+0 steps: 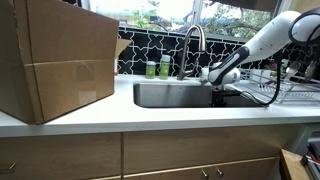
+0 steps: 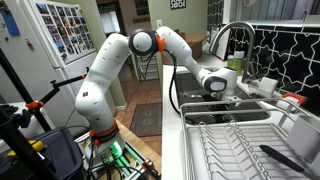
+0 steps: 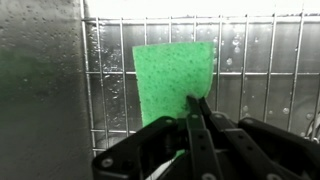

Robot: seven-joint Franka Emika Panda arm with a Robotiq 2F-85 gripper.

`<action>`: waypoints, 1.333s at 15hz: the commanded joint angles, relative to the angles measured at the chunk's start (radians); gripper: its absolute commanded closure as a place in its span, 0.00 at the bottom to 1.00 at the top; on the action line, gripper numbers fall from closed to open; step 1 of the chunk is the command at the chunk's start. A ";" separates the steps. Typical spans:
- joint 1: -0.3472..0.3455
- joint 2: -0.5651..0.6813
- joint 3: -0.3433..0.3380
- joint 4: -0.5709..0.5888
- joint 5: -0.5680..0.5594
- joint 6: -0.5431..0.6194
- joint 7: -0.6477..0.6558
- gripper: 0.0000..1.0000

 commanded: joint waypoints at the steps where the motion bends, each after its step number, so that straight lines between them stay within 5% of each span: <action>1: 0.038 -0.175 -0.044 -0.151 -0.055 -0.012 0.014 0.99; 10: 0.126 -0.598 -0.056 -0.363 -0.190 -0.090 0.116 0.99; 15: 0.159 -0.812 -0.001 -0.448 -0.222 -0.097 0.139 0.99; 20: 0.188 -0.888 0.067 -0.500 -0.139 -0.227 0.132 0.99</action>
